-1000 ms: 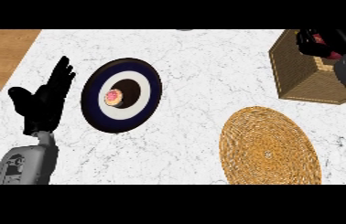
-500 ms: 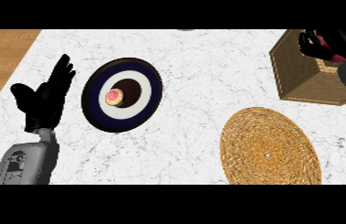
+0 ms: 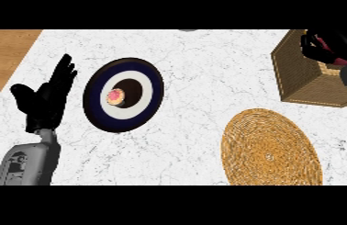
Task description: Pick the pear from the placemat and place it in the basket
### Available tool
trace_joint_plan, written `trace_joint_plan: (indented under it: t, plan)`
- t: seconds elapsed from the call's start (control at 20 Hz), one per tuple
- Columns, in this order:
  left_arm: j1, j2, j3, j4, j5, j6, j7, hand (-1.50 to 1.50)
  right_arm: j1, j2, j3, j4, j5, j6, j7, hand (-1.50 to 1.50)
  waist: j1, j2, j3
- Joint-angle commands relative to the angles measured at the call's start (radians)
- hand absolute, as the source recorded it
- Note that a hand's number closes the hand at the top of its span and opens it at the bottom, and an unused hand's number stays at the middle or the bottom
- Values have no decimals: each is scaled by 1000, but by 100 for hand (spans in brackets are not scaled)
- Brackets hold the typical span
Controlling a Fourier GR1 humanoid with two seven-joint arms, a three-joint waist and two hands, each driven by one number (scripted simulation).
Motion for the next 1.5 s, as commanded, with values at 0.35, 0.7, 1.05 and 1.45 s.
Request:
trace_joint_plan:
  t: [0.35,0.7,1.05,1.45]
  plan:
    - [18,-12,-15,6,-15,1,-29,0,46,42,26,92,37,59,145,150,-1,23,24]
    - [25,0,4,-27,6,-1,28,0,16,0,-80,62,-72,115,83,-150,-9,14,25]
    - [49,-21,-10,-20,-6,6,-22,0,-13,-6,-257,40,-257,185,36,-150,-13,12,25]
    - [23,-6,21,26,2,7,-42,0,-21,-161,-415,52,-421,384,70,-150,-27,13,24]
